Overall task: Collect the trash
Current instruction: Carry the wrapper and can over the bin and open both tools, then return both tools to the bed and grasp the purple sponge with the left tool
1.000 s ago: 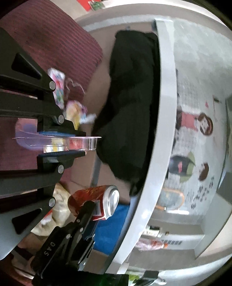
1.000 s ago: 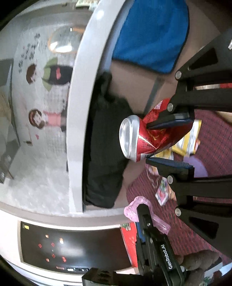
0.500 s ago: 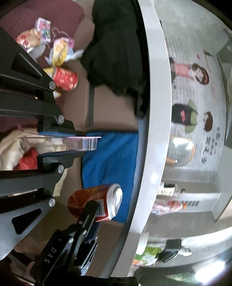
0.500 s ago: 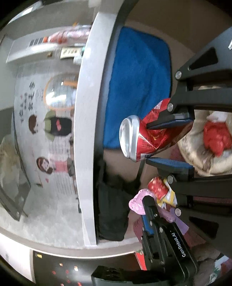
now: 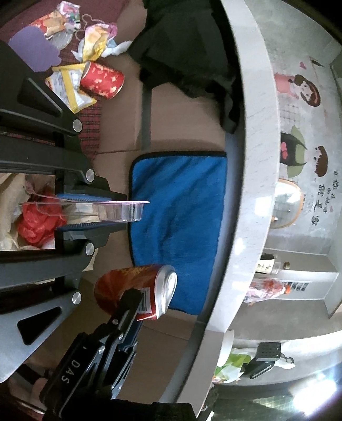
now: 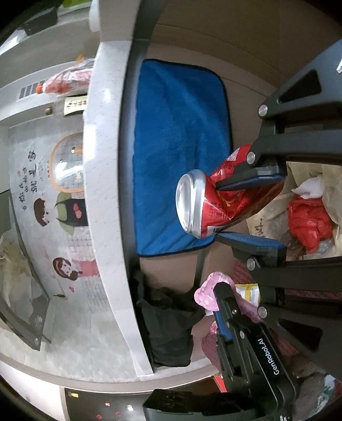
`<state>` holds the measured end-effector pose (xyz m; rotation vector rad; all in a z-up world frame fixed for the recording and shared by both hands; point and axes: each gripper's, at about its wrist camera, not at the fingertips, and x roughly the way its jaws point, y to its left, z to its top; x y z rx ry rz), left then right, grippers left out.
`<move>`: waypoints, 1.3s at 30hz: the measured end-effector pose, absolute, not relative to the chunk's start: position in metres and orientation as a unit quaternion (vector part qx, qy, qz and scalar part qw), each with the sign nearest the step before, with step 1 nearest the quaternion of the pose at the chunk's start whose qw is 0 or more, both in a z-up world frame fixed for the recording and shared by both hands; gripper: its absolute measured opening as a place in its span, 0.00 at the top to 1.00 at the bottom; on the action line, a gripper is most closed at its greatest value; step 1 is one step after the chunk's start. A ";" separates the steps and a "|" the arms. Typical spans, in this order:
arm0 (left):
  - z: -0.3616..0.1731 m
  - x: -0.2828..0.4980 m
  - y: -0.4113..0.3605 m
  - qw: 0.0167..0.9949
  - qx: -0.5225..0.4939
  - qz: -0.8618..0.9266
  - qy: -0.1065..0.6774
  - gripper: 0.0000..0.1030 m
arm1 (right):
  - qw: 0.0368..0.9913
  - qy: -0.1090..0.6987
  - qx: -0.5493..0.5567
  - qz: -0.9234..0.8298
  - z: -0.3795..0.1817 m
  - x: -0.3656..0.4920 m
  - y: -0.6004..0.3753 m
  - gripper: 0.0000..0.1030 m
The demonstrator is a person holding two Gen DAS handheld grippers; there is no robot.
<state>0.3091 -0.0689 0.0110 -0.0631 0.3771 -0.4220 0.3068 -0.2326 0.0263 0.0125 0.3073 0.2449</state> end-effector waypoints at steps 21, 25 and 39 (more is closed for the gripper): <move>-0.037 0.345 -0.068 0.943 -0.055 -0.237 0.229 0.83 | 0.971 0.209 0.025 0.115 -0.029 0.340 -0.234 0.71; -0.042 0.352 -0.060 0.932 -0.085 -0.254 0.242 0.58 | 0.969 0.219 0.028 0.112 -0.034 0.341 -0.235 0.68; -0.028 0.329 -0.007 0.942 -0.098 -0.188 0.259 0.57 | 0.969 0.221 0.022 0.105 -0.027 0.321 -0.230 0.67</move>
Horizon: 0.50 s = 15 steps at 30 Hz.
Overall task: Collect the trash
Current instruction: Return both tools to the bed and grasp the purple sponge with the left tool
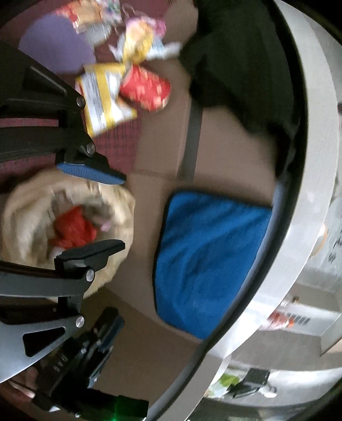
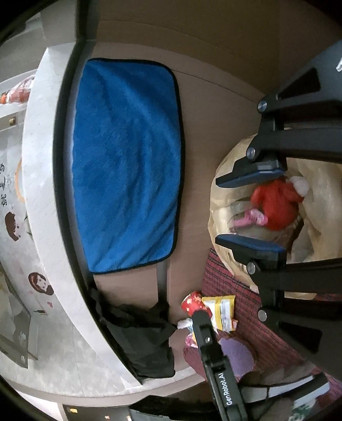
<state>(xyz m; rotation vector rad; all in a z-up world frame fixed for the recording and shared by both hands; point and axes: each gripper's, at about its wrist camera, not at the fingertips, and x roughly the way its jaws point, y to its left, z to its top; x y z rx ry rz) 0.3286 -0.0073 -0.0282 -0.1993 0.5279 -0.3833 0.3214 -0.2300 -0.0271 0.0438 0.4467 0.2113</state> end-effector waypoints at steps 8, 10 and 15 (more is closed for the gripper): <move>-0.026 0.295 0.085 0.953 -0.124 -0.108 0.254 0.57 | 0.966 0.219 0.014 0.136 -0.019 0.309 -0.196 0.67; -0.027 0.286 0.110 0.956 -0.128 -0.088 0.251 0.57 | 0.964 0.220 0.009 0.148 -0.018 0.306 -0.184 0.67; -0.031 0.267 0.168 0.957 -0.148 -0.040 0.247 0.57 | 0.958 0.225 -0.001 0.179 -0.018 0.304 -0.145 0.67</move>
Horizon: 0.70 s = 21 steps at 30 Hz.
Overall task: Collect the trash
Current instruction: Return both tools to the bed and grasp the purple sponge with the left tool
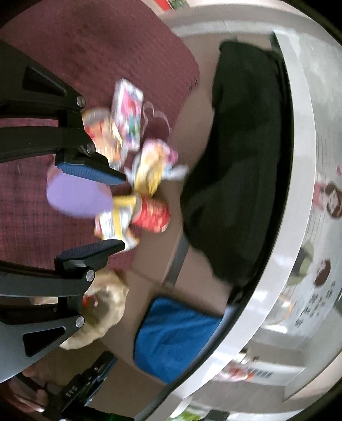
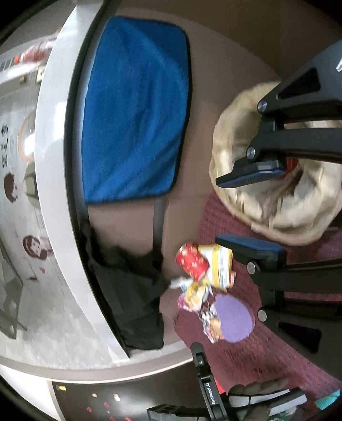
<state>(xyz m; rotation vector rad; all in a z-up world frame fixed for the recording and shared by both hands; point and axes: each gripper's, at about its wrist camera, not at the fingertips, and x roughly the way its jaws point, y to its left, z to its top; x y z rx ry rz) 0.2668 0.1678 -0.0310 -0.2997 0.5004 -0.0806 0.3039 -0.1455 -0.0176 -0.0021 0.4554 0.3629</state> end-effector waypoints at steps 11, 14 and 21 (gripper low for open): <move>-0.057 0.246 0.245 0.949 -0.185 0.002 0.256 0.57 | 0.929 0.267 -0.023 0.254 -0.039 0.316 -0.048 0.67; -0.064 0.247 0.250 0.945 -0.190 -0.020 0.265 0.57 | 0.922 0.279 -0.035 0.267 -0.047 0.320 -0.025 0.67; -0.082 0.272 0.214 0.928 -0.162 -0.113 0.315 0.56 | 0.925 0.277 -0.048 0.255 -0.053 0.325 -0.015 0.67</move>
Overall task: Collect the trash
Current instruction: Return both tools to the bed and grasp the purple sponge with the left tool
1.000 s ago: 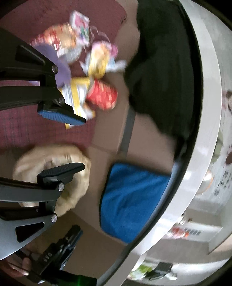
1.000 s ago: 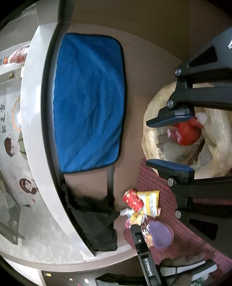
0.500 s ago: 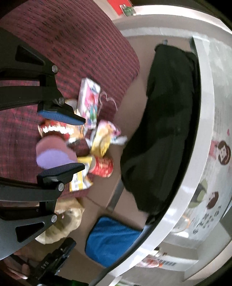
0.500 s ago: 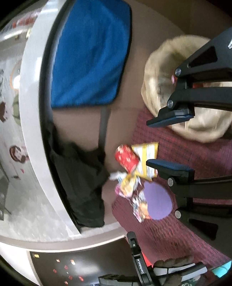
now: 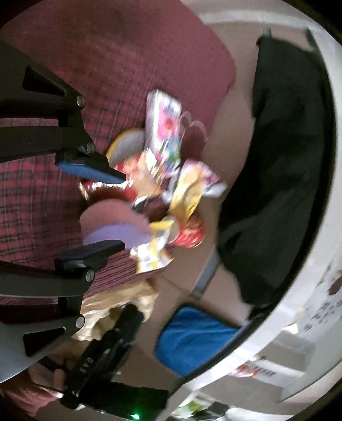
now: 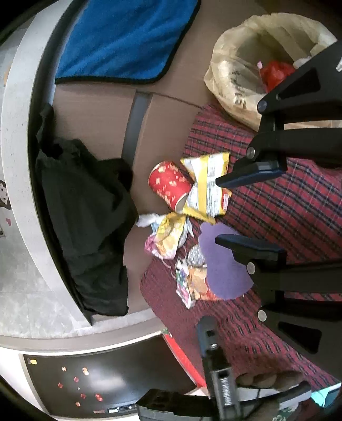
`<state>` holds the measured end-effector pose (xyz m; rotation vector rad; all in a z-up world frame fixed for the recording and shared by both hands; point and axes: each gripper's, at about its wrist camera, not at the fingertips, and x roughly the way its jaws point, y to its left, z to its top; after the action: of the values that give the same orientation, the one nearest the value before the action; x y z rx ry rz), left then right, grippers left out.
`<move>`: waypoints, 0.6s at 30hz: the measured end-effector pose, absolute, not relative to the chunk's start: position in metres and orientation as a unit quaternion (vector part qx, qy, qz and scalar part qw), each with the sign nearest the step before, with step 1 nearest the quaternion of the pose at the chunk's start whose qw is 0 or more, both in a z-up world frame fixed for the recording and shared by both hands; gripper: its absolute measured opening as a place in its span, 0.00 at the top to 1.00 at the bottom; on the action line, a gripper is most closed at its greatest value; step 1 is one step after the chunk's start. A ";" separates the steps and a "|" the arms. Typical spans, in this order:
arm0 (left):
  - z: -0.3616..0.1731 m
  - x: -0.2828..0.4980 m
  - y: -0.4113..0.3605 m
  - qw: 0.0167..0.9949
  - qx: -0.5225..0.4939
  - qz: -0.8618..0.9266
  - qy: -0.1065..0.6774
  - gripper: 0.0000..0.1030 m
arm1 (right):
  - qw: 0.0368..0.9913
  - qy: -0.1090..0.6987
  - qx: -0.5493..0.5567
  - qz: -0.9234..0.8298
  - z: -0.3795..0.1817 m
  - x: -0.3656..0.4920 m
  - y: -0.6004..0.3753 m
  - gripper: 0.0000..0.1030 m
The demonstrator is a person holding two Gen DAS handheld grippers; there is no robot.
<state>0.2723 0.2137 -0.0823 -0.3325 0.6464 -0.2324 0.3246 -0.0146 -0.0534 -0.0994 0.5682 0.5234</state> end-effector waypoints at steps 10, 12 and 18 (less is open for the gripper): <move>-0.120 0.315 0.186 0.894 -0.216 -0.117 0.375 0.56 | 0.928 0.297 -0.010 0.225 -0.064 0.335 -0.055 0.67; -0.120 0.314 0.186 0.893 -0.225 -0.111 0.374 0.60 | 0.927 0.300 -0.007 0.225 -0.066 0.336 -0.057 0.67; -0.095 0.286 0.200 0.916 -0.218 -0.087 0.324 0.69 | 0.926 0.298 -0.023 0.233 -0.065 0.339 -0.048 0.67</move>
<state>0.2860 0.2000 -0.0947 -0.4495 0.6671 -0.1786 0.3387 -0.0485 -0.0652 -0.0470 0.6104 0.4780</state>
